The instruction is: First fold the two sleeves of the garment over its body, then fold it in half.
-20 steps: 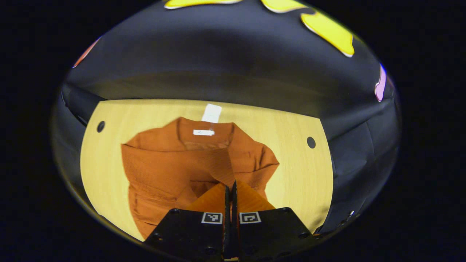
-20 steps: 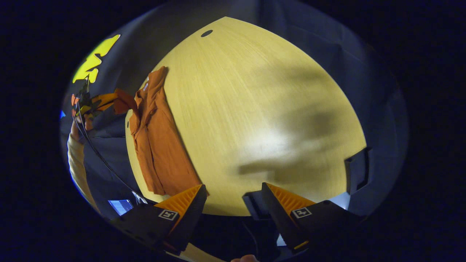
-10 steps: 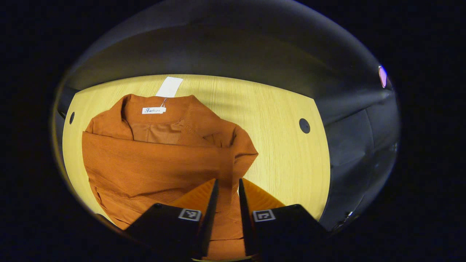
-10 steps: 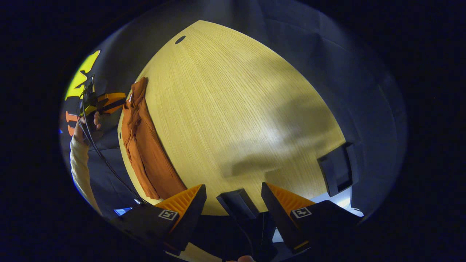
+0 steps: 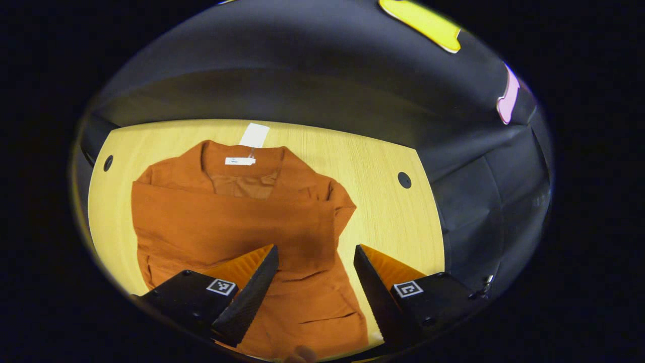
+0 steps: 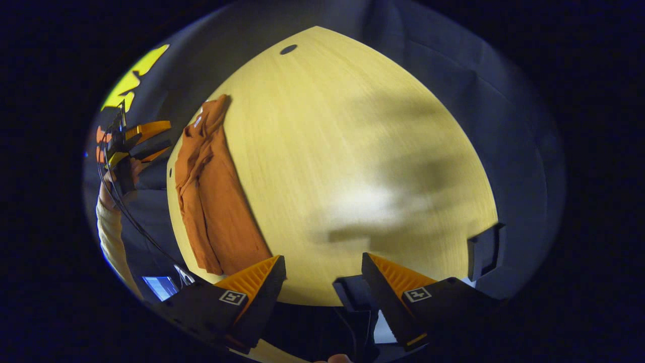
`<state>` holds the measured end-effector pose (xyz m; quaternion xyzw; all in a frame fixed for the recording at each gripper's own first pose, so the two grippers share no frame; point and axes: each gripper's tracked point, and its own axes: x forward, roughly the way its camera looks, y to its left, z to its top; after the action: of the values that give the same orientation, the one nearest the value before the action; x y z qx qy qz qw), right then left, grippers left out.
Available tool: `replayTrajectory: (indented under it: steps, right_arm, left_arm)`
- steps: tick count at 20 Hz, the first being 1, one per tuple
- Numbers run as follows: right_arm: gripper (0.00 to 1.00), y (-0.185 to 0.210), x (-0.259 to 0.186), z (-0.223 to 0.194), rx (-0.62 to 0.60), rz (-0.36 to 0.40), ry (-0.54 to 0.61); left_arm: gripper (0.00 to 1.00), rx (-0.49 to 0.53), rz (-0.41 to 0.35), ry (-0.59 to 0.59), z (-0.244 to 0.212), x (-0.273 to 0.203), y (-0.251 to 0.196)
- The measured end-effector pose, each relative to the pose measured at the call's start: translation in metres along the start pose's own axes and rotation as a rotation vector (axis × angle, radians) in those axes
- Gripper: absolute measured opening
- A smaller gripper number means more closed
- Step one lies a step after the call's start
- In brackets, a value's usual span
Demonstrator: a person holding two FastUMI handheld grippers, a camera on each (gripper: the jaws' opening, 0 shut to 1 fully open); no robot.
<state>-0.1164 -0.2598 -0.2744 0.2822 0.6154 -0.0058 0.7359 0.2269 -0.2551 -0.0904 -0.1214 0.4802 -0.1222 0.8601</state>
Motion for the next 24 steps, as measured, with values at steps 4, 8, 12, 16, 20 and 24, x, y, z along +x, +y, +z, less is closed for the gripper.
replayTrajectory:
  steps: [4, 8, 12, 16, 20, 24]
  right_arm:
    - [0.96, 0.042, 0.013, -0.019, -0.065, 0.035, 0.028]
    - [0.93, 0.065, 0.029, -0.033, -0.132, -0.008, 0.045]
    - [0.97, 0.088, 0.055, -0.039, -0.108, 0.005, 0.037]
    - [0.97, 0.089, 0.075, -0.057, -0.076, -0.008, 0.102]
    - [0.96, 0.086, 0.083, -0.058, -0.126, -0.031, 0.104]
    - [0.96, 0.067, 0.081, -0.057, -0.135, -0.043, 0.139]
  left_arm:
    - [0.98, -0.011, -0.010, -0.039, -0.048, -0.051, 0.054]
    - [0.98, -0.069, 0.067, 0.006, -0.124, -0.095, 0.151]
    - [0.98, -0.136, 0.159, 0.040, -0.187, -0.129, 0.242]
    - [0.98, -0.181, 0.187, 0.101, -0.243, -0.147, 0.289]
    - [0.98, -0.259, 0.140, 0.221, -0.296, -0.153, 0.302]
    - [0.95, -0.333, 0.044, 0.325, -0.325, -0.150, 0.294]
